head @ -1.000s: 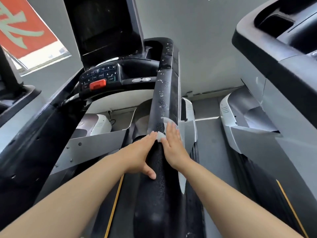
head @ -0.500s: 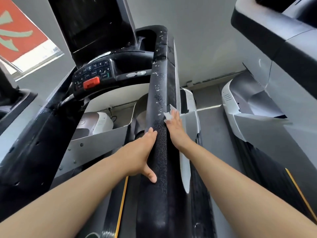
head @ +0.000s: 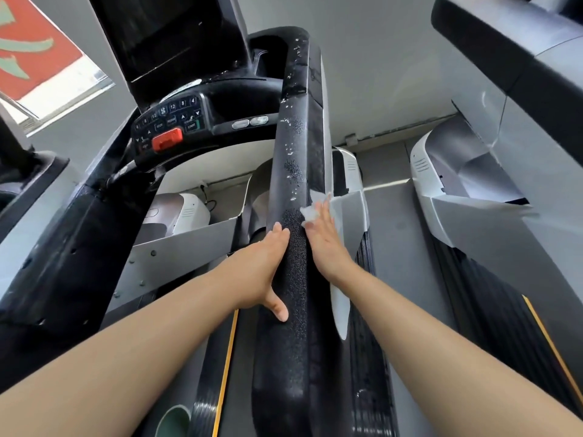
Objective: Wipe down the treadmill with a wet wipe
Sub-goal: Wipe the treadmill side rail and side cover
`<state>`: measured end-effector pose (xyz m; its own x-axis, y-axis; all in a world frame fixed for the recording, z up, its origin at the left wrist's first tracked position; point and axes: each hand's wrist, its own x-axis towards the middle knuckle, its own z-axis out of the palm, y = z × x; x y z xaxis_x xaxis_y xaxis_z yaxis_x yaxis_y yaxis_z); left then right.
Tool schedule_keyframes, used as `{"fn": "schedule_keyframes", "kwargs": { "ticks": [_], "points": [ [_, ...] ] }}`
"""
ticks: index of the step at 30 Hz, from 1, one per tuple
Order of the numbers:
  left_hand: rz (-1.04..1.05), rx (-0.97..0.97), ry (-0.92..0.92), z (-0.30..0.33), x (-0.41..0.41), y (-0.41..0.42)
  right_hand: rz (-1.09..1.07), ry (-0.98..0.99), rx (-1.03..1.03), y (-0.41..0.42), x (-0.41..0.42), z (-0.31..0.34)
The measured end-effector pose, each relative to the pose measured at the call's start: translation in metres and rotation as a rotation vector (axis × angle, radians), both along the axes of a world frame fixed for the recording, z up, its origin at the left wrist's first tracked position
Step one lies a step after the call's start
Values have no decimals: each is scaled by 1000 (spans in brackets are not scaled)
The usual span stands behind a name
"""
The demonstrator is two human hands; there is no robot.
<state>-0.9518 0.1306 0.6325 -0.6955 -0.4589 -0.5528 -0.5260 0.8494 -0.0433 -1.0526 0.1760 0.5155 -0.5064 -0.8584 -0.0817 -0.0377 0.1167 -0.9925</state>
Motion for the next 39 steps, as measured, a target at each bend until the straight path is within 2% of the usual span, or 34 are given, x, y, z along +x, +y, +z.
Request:
{"fn": "schedule_keyframes", "kwargs": {
  "ticks": [4,7,11,13,17,21,23,26,29,32,35,39],
  "points": [
    [-12,-15,-12,-1,1,0,80,58,-89,55,36,-5],
    [-16,-6,13,0,5,-2,91,45,-39,72,27,1],
    [-53,25,37,2,9,1,72,-77,6,89,7,27],
    [-57,82,141,6,6,6,112,-130,22,96,-3,38],
    [68,231,433,23,-2,17,264,-206,46,109,-17,65],
    [207,442,517,44,-6,31,311,-98,55,117,-21,91],
    [194,370,545,52,-4,38,275,-21,65,121,-23,102],
    [239,328,553,61,0,48,132,181,58,127,-25,117],
    [436,469,612,68,-1,63,-73,449,81,130,-24,130],
    [670,665,723,76,-4,78,-159,477,-35,130,-13,142],
    [806,863,826,86,-8,87,-61,461,-150,133,4,146],
    [933,938,820,88,-5,80,-64,441,-217,129,7,125]
  ]
}}
